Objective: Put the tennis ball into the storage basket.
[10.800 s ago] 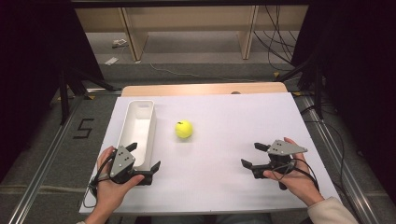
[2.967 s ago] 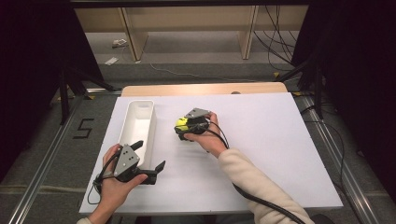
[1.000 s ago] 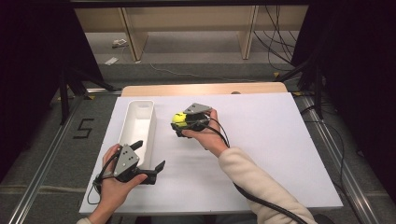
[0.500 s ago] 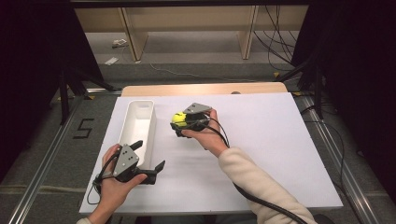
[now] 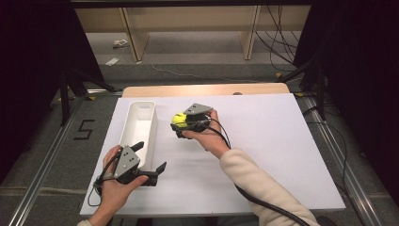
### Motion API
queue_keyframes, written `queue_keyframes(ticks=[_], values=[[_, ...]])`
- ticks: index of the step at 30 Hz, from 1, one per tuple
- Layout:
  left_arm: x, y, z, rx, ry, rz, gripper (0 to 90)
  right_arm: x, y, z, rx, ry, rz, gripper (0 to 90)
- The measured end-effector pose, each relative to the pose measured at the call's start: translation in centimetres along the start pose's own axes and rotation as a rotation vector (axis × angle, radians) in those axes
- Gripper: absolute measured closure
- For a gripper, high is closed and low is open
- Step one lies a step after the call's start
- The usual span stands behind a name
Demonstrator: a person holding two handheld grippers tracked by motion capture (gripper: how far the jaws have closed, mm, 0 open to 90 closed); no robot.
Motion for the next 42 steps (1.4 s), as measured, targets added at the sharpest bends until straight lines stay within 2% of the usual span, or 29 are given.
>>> queue_keyframes(ticks=[42], values=[[0.0, 0.0, 0.0, -0.001, 0.000, -0.001, 0.0, -1.1, 0.3, -1.0, -0.027, -0.011, 0.002, 27.0]])
Point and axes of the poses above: each handheld gripper's, and its own axes: y roughly forward along the jaws, x roughly out of its underside, z roughly to its right, the point moved 9 cm from there along y, roughly forward along the jaws, and after that the axes turned 13 degrees about -x, right-handed, at the moved point
